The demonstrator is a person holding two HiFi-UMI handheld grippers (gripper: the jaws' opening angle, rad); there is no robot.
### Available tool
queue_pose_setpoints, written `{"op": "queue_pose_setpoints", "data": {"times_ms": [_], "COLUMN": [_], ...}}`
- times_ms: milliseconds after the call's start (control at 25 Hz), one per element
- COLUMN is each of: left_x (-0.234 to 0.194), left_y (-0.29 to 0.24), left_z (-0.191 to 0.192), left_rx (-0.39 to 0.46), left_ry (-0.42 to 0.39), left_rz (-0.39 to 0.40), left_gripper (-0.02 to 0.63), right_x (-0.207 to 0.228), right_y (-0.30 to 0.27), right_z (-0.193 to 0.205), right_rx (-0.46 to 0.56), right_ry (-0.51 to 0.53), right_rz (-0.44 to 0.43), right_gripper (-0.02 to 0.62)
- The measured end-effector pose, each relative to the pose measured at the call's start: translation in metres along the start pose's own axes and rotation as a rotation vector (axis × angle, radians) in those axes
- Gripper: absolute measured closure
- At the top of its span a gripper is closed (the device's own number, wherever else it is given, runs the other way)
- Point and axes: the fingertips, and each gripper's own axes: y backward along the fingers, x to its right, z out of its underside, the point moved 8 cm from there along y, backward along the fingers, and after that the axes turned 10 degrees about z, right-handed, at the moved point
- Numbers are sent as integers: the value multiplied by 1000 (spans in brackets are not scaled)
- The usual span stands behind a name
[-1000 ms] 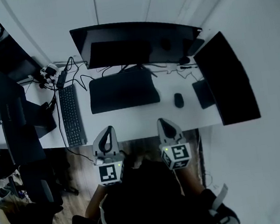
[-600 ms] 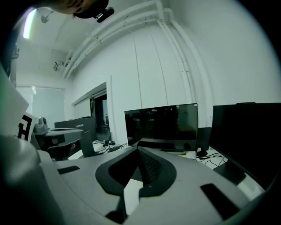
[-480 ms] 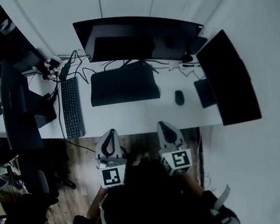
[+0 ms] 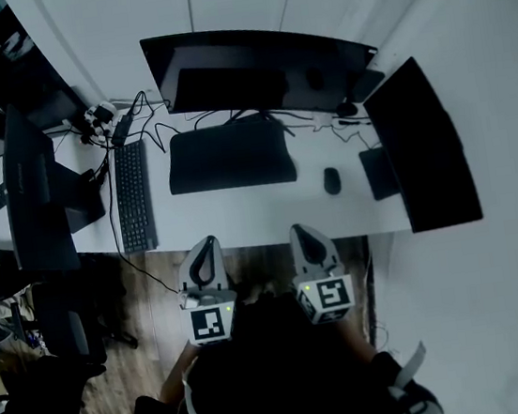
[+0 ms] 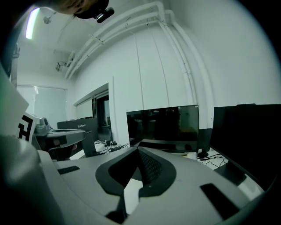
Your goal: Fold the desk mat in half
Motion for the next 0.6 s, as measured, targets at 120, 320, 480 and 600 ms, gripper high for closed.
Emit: {"op": "queue_pose_setpoints", "data": {"times_ms": [120, 320, 480, 600], "left_x": [-1, -1, 0, 0], "left_y": [-1, -4, -6, -8], "left_z": [0, -1, 0, -1], "left_rx": [-6, -6, -7, -5], "left_ry": [4, -1, 11, 10], "left_rz": [-2, 1, 5, 9], "left_gripper": [600, 600, 600, 599], "right_x": [-2, -2, -2, -3], "right_y": [1, 2, 1, 0], "right_z": [-2, -4, -3, -3], "right_rx": [-7, -14, -14, -12], "right_ry": [0, -3, -1, 1], "right_rz": [-3, -6, -7, -8], "right_gripper": [589, 589, 589, 589]}}
